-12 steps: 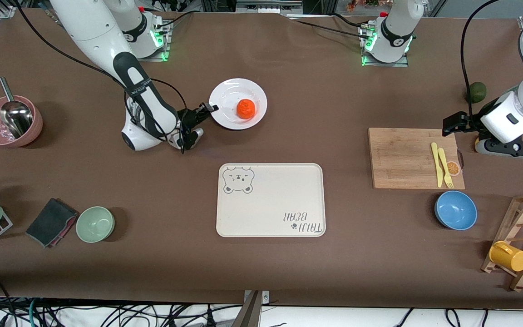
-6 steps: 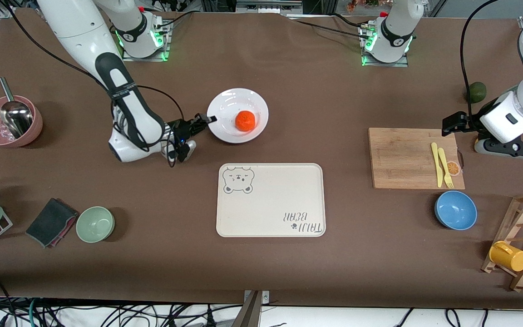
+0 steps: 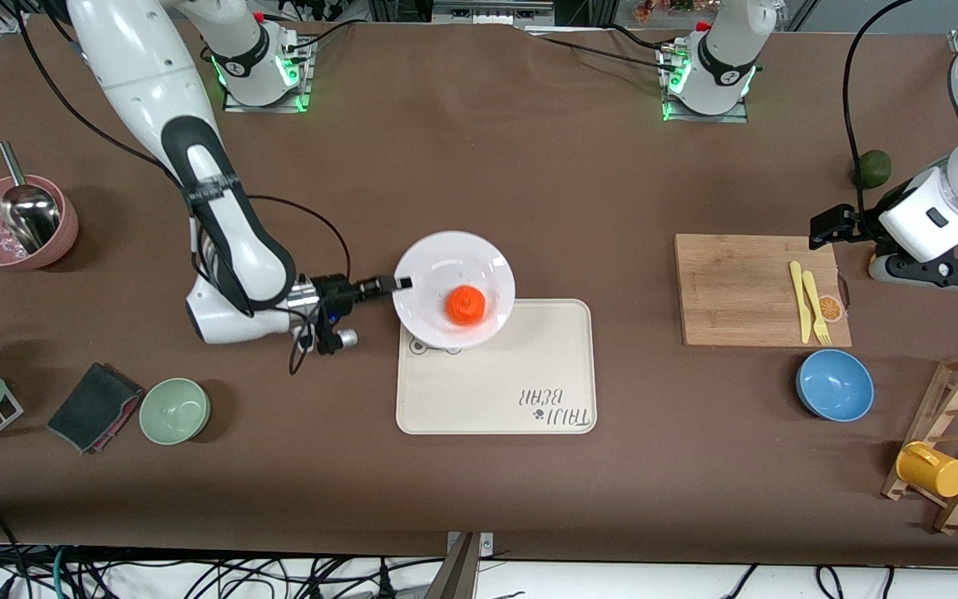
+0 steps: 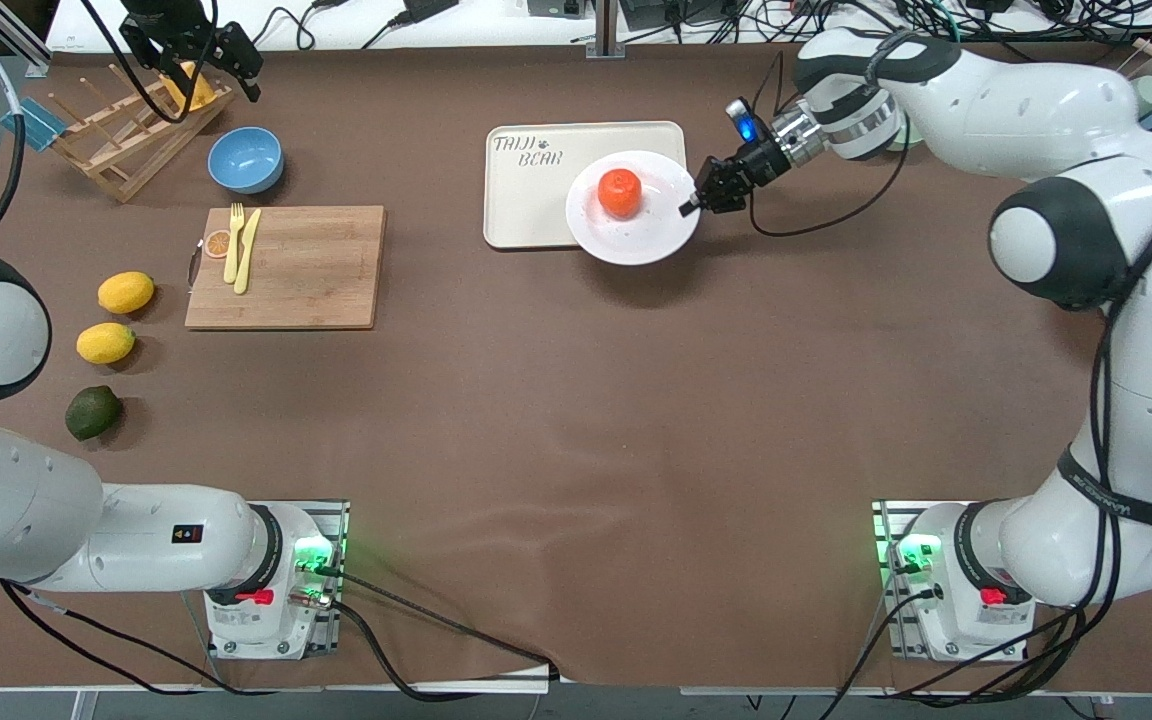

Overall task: Place orange and plate with both arms
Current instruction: 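Slide the plate with the right gripper onto the bear tray, then open the right gripper and release the plate on the tray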

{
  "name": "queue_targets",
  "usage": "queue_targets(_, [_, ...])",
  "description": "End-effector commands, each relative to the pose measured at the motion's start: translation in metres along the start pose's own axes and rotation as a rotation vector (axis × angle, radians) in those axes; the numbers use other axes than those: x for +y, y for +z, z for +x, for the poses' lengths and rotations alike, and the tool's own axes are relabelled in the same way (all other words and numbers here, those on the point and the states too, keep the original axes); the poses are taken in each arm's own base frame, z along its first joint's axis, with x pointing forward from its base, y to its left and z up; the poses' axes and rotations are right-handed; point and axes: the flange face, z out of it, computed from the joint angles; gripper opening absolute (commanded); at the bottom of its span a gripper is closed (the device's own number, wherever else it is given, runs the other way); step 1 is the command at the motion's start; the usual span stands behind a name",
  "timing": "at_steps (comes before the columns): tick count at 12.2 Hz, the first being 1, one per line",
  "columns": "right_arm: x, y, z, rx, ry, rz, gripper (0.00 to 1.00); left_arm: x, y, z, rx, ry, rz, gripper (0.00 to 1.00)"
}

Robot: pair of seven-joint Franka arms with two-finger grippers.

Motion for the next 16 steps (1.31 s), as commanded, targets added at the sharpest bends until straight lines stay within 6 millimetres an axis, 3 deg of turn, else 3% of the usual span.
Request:
queue_targets(1, [-0.009,0.041,0.049,0.080,0.063,0.062,0.00,0.002,-0.005,0.000,0.005,0.012,0.026,1.00])
queue_targets(3, [-0.022,0.057,0.059,0.129,0.103,0.051,0.00,0.005,-0.004,0.001,0.003,0.017,0.027,1.00])
queue_targets(6, [-0.023,0.087,0.063,0.170,0.124,0.079,0.00,0.005,-0.002,0.001,-0.006,0.015,0.027,1.00])
queue_targets(7, [-0.022,0.087,0.063,0.169,0.118,0.079,0.08,0.005,-0.002,0.001,-0.006,0.015,0.027,1.00])
queue_targets(8, [-0.024,0.084,0.063,0.172,0.110,0.073,0.95,0.005,-0.002,0.001,-0.006,0.015,0.027,1.00])
queue_targets(9, [-0.028,0.076,0.063,0.167,0.087,0.059,1.00,0.005,-0.002,0.001,-0.006,0.015,0.027,1.00])
queue_targets(16, [-0.088,0.002,0.048,0.035,-0.251,-0.501,1.00,0.005,-0.001,0.001,-0.007,0.014,0.027,1.00])
